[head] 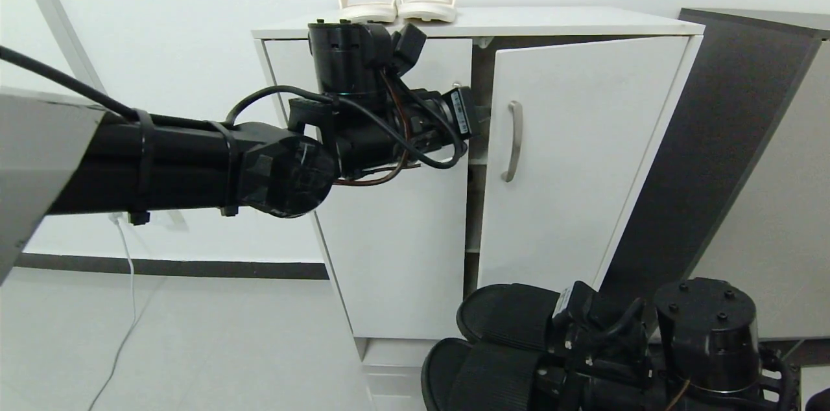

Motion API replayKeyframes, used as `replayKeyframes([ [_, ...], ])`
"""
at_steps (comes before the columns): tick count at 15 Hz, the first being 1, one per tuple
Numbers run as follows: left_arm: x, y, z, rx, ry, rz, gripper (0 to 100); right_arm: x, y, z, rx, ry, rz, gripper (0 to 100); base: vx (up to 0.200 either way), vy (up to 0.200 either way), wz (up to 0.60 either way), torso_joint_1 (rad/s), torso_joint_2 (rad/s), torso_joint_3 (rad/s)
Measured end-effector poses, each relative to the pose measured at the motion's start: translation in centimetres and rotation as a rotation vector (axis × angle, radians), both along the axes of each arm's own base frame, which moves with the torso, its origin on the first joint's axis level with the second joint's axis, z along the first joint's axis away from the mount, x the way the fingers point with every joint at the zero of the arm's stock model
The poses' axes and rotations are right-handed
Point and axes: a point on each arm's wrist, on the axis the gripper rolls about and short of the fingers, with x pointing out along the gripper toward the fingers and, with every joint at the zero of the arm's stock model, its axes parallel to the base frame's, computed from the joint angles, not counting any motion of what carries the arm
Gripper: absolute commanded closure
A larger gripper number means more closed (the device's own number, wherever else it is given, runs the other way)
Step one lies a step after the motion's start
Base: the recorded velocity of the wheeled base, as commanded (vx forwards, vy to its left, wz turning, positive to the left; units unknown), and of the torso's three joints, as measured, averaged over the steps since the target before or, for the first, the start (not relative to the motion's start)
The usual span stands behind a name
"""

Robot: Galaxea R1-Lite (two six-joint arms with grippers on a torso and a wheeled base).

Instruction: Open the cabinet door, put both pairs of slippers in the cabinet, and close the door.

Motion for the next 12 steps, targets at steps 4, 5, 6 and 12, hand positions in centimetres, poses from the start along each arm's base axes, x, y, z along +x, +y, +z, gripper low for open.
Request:
replayKeyframes([
  [4,-3.4,-3.2,-0.4,0.025,-0.003,-0.114,100,-0.4,0.2,-0.2,-0.006,0.005,0.017,100,-0.2,0.0,0.0,0.0,0.0,0.002],
  [5,-4.1,-3.6,-0.2,0.025,-0.007,-0.132,100,-0.5,0.2,-0.2,-0.008,0.006,0.019,100,0.0,0.0,0.0,0.0,0.0,0.0],
  [6,-4.3,-3.6,0.0,0.023,-0.011,-0.133,100,-0.5,0.2,-0.2,-0.007,0.005,0.018,100,0.0,0.0,0.0,0.0,0.0,0.0],
  [12,-6.4,0.0,1.5,0.016,-0.021,-0.036,100,0.9,0.0,0.2,0.012,-0.006,-0.032,100,0.0,0.0,0.0,0.0,0.0,0.0],
])
